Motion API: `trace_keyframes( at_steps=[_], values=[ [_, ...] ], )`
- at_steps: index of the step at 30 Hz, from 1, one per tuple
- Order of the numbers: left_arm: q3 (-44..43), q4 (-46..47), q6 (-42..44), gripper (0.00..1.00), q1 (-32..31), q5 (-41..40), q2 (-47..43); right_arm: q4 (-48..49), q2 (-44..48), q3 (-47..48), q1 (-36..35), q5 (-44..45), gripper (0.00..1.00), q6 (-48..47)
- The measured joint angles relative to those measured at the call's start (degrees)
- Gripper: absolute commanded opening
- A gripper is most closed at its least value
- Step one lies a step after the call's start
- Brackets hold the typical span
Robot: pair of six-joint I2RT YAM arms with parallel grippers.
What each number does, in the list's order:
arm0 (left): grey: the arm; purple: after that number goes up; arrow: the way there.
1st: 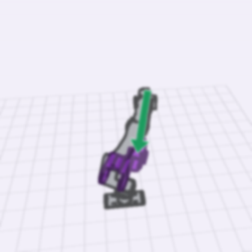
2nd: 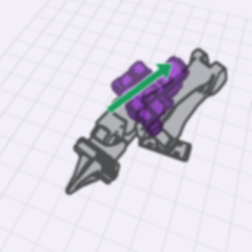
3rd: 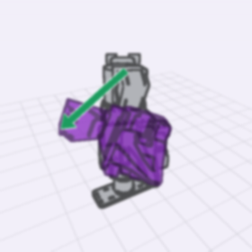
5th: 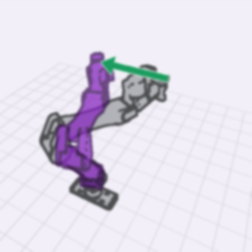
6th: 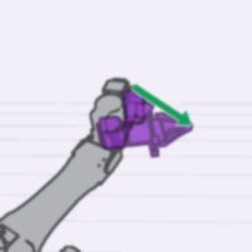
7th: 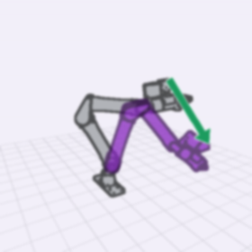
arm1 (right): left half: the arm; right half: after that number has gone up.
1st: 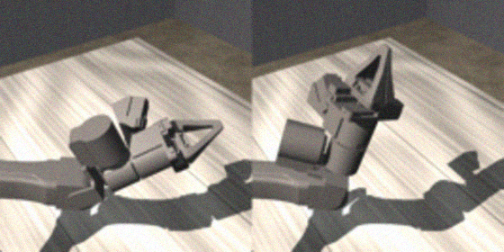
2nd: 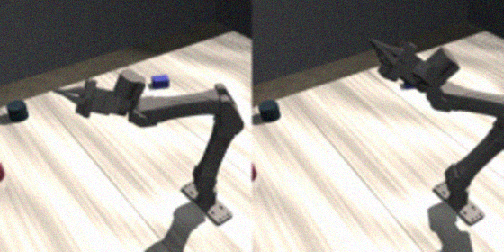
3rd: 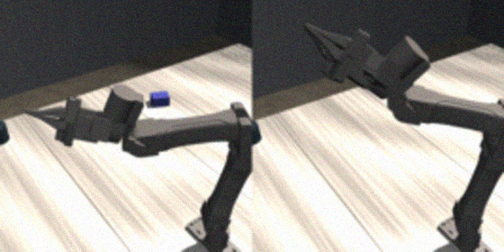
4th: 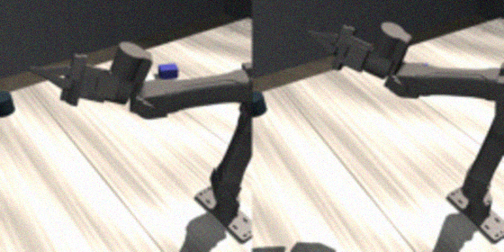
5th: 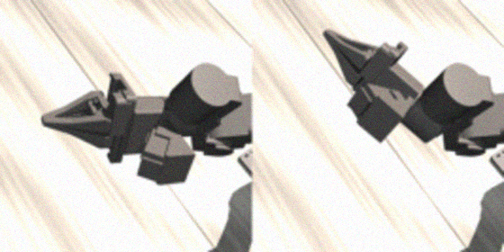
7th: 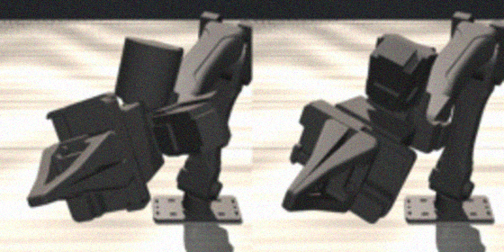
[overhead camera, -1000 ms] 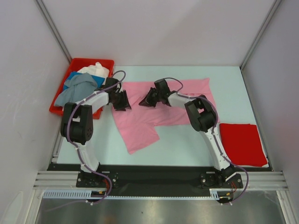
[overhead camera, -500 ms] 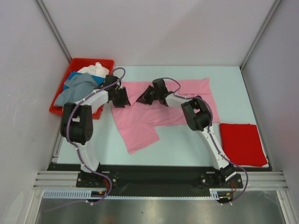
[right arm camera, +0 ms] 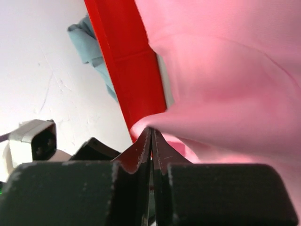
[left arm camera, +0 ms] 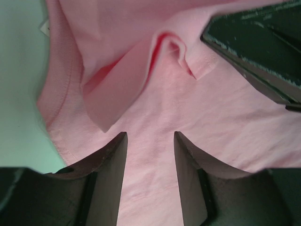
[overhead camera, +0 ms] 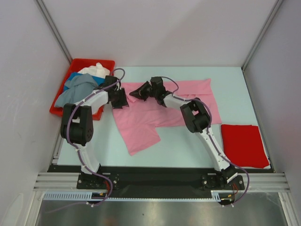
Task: Fold and stack the t-shirts
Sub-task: Fold the tshirt
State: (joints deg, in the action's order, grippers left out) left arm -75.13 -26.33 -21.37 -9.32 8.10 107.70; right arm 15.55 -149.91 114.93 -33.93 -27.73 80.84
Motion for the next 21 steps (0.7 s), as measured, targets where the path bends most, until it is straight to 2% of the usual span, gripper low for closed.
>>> trace_keyframes(
  at_steps=[5, 10, 15, 21],
  values=[
    [0.0, -0.2, 0.0, 0.54, 0.8, -0.3, 0.0, -0.1, -6.4, 9.3, -0.1, -0.6, 0.13, 1.8],
    [0.0, -0.4, 0.0, 0.56, 1.0, 0.2, 0.0, -3.2, -7.1, 10.3, 0.5, -2.6, 0.26, -1.5],
    [0.0, -0.1, 0.0, 0.56, 1.1, 1.2, 0.4, -11.4, -2.1, 5.0, 1.6, -3.4, 0.35, -10.2],
    [-2.1, 0.2, -0.1, 0.55, 1.5, 1.4, 4.0, -17.3, 7.9, -3.5, 2.7, -3.7, 0.37, -15.7]
  ],
)
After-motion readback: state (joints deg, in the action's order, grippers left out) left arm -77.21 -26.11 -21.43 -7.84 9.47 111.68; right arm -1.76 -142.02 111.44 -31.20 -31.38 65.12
